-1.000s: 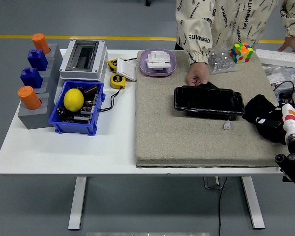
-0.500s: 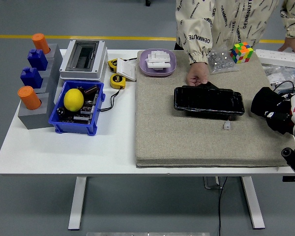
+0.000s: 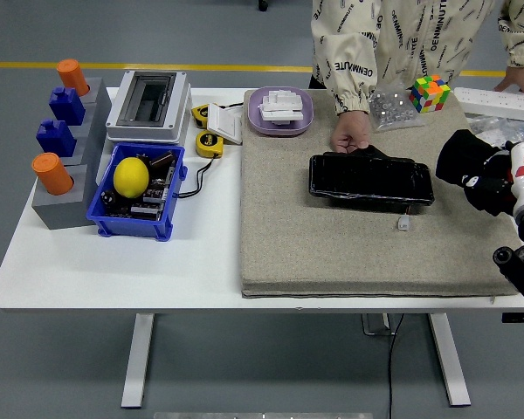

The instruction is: Pick the rag up,wipe the panel,place it on the desk

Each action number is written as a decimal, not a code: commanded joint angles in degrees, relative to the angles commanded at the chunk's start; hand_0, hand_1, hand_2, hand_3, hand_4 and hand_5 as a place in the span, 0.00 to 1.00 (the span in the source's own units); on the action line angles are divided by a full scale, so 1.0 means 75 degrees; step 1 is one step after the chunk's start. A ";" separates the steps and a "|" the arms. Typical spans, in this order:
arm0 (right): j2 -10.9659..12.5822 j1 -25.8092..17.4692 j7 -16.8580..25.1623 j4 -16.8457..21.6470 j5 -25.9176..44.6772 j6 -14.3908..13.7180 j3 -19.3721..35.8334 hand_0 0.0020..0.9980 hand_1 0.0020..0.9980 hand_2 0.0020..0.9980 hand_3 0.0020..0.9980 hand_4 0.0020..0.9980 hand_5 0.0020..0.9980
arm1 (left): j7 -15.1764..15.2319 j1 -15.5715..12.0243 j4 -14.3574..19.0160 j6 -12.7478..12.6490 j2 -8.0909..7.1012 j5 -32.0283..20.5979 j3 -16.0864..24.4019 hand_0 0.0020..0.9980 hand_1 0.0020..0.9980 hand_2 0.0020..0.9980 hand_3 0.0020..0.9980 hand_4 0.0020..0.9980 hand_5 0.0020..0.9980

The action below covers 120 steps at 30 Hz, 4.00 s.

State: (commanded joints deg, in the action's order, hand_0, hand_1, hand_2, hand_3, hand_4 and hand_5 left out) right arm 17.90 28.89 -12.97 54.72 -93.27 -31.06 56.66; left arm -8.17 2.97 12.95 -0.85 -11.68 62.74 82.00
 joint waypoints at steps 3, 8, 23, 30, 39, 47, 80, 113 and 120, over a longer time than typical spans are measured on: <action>-0.0032 0.0036 -0.0115 0.0351 0.0049 -0.0041 -0.0052 0.29 0.41 0.44 0.47 0.97 0.12 | 0.0000 0.0001 0.0002 0.0000 -0.0011 0.0011 0.0008 0.61 0.64 0.66 0.56 0.63 0.44; -0.0138 0.0012 -0.0189 0.0745 0.0195 -0.0044 -0.0225 0.29 0.41 0.44 0.47 0.97 0.12 | -0.0001 0.0004 0.0003 -0.0001 -0.0016 0.0019 0.0019 0.61 0.64 0.66 0.56 0.63 0.44; -0.0457 -0.0187 -0.0024 0.0577 0.0593 0.0006 -0.0819 0.29 0.41 0.44 0.48 0.96 0.12 | -0.0005 0.0018 -0.0007 -0.0001 0.0010 -0.0011 -0.0012 0.61 0.64 0.66 0.56 0.63 0.44; -0.0364 -0.0139 0.0014 0.0343 0.0650 0.0058 -0.0845 0.29 0.40 0.44 0.48 0.97 0.12 | -0.0001 0.0031 0.0001 -0.0002 0.0007 -0.0017 -0.0017 0.61 0.64 0.66 0.56 0.63 0.44; -0.0131 -0.0122 -0.0006 0.0101 0.0647 0.0101 -0.0675 0.29 0.41 0.44 0.48 0.96 0.12 | -0.0001 0.0035 -0.0001 0.0001 0.0016 -0.0027 -0.0020 0.61 0.64 0.66 0.56 0.63 0.44; -0.0186 -0.0120 0.0014 0.0201 0.0631 0.0090 -0.0689 0.28 0.40 0.44 0.48 0.96 0.12 | 0.0001 0.0042 0.0006 0.0000 0.0008 -0.0017 -0.0011 0.61 0.64 0.66 0.56 0.63 0.44; -0.1269 0.0540 0.0049 -0.0005 0.0807 0.0123 -0.1886 0.28 0.40 0.44 0.48 0.97 0.14 | -0.0002 0.0180 0.0010 -0.0008 -0.0065 -0.0084 -0.0199 0.61 0.64 0.66 0.56 0.63 0.44; -0.1826 0.0997 0.0065 0.0033 0.0970 0.0136 -0.3147 0.28 0.40 0.44 0.48 0.96 0.14 | -0.0004 0.0247 0.0000 -0.0015 -0.0073 -0.0062 -0.0176 0.61 0.64 0.66 0.56 0.63 0.44; -0.1765 0.0963 0.0066 0.0001 0.0962 0.0134 -0.2999 0.29 0.40 0.44 0.48 0.96 0.14 | -0.0001 0.0253 0.0016 -0.0012 -0.0066 -0.0063 -0.0166 0.61 0.64 0.66 0.56 0.63 0.44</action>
State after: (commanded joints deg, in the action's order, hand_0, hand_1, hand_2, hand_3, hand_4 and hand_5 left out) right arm 4.66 36.12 -12.48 54.73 -86.05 -30.05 34.17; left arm -8.18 4.87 13.06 -0.94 -12.17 62.26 80.75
